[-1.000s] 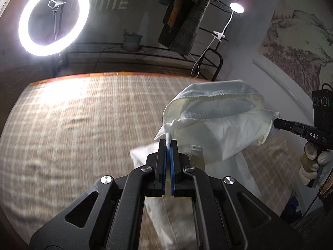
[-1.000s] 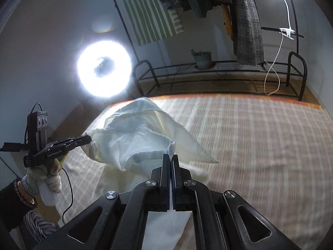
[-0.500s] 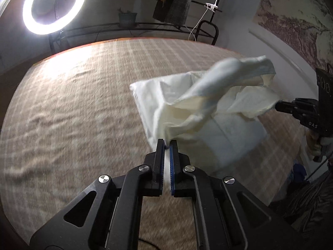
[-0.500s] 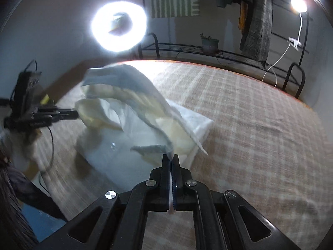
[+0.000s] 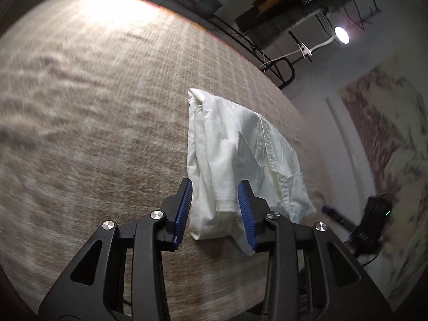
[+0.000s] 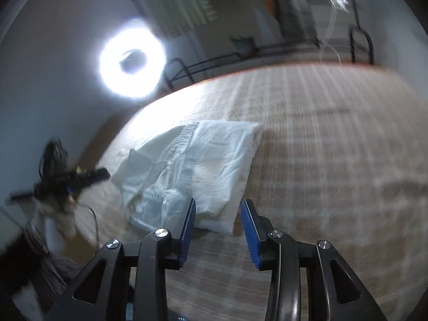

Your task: Fold small clothes

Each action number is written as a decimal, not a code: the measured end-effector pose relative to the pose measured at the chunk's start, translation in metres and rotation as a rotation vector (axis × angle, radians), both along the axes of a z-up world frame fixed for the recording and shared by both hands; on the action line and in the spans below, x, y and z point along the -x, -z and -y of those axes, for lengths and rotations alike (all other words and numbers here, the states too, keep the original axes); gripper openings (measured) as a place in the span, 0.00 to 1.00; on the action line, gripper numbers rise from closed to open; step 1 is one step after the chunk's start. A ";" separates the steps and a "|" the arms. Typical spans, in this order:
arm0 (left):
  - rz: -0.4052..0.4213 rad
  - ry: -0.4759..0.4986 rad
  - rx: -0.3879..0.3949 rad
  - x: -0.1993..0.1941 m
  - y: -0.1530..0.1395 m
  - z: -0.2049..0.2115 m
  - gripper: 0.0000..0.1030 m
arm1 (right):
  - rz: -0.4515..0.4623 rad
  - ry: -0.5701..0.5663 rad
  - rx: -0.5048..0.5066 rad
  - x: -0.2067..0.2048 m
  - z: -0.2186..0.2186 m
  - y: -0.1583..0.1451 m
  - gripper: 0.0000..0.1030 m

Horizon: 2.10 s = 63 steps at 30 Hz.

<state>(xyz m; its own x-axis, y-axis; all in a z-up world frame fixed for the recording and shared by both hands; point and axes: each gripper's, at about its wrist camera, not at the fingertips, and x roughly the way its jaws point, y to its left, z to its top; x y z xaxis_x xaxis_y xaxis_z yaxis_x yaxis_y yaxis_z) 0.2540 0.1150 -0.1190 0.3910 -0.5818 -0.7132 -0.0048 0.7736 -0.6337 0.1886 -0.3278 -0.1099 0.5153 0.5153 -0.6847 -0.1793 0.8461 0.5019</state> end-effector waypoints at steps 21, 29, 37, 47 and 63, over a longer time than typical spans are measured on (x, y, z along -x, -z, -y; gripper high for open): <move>-0.122 0.051 -0.013 0.011 0.034 0.014 0.01 | -0.174 -0.091 -0.279 -0.021 -0.013 0.039 0.00; -0.084 0.097 -0.106 0.017 0.029 0.034 0.01 | -0.213 -0.097 -0.203 -0.017 -0.020 0.051 0.00; 0.014 0.066 -0.265 0.012 -0.009 0.040 0.02 | -0.245 -0.097 -0.018 -0.019 -0.024 0.043 0.09; 0.242 0.148 -0.312 -0.034 -0.052 0.102 0.02 | 0.052 -0.123 0.026 -0.034 -0.053 -0.026 0.22; 0.154 0.075 -0.393 -0.060 0.008 0.075 0.02 | -0.084 -0.238 0.170 -0.069 -0.083 0.037 0.21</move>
